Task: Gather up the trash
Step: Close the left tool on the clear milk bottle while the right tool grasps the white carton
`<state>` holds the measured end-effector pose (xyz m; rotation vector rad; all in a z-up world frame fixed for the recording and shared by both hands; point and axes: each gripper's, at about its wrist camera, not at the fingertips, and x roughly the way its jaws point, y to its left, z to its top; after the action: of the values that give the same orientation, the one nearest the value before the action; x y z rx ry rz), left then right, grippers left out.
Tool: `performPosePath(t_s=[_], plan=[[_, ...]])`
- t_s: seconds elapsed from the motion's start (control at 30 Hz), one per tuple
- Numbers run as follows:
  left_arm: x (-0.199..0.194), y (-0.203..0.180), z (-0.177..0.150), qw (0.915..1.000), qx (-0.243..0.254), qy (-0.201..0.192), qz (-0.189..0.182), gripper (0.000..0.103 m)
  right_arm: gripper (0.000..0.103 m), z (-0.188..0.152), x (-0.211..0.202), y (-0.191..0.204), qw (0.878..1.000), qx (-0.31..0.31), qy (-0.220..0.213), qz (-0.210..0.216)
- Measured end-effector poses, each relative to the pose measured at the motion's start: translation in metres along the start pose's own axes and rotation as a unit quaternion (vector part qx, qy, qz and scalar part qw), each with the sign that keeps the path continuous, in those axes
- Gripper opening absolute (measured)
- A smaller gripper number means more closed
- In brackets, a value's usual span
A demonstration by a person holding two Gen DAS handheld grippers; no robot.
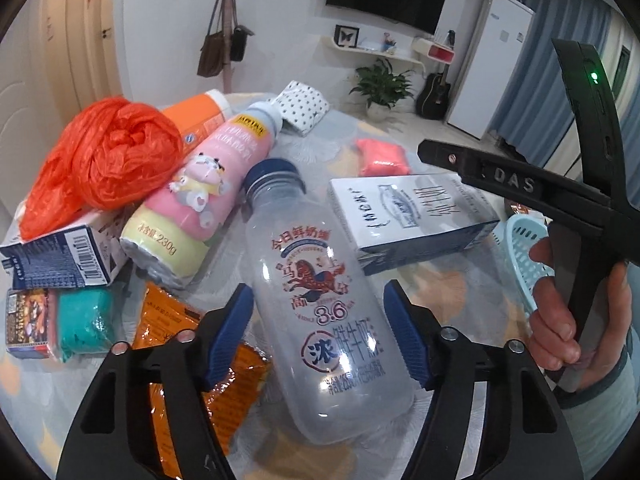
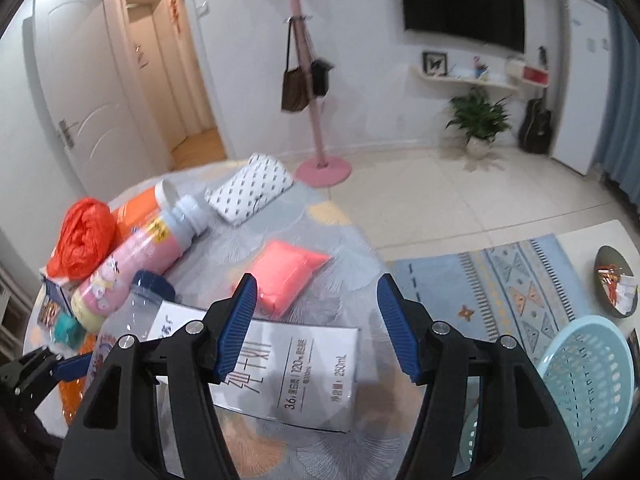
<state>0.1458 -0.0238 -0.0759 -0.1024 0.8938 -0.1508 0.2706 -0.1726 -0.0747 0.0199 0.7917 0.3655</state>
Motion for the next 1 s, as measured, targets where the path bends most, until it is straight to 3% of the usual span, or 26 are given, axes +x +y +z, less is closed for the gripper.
performPosePath(t_s=[0.17, 0.4, 0.57, 0.83, 0.9, 1.0], plan=[[-0.006, 0.008, -0.005, 0.9999, -0.003, 0.002, -0.013, 0.062, 0.059, -0.021, -0.011, 0.0, 0.999, -0.003, 0.028, 0.027], [-0.02, 0.027, -0.015, 0.9995, -0.004, 0.009, -0.029, 0.06, 0.06, -0.077, -0.063, 0.019, 0.997, -0.025, 0.03, 0.061], [-0.027, 0.035, -0.022, 0.9993, 0.007, 0.023, -0.027, 0.06, 0.074, -0.108, -0.092, 0.053, 0.991, -0.095, 0.03, 0.088], [-0.031, 0.038, -0.028, 0.9987, 0.006, 0.036, -0.035, 0.063, 0.075, -0.095, -0.07, 0.069, 0.992, -0.117, 0.023, 0.038], [-0.029, 0.036, -0.028, 0.9987, 0.005, 0.04, -0.031, 0.072, 0.074, -0.09, -0.058, 0.07, 0.992, -0.114, 0.031, 0.038], [-0.023, 0.03, -0.026, 0.9987, 0.013, 0.045, -0.022, 0.077, 0.064, -0.087, -0.046, 0.071, 0.992, -0.114, 0.041, 0.042]])
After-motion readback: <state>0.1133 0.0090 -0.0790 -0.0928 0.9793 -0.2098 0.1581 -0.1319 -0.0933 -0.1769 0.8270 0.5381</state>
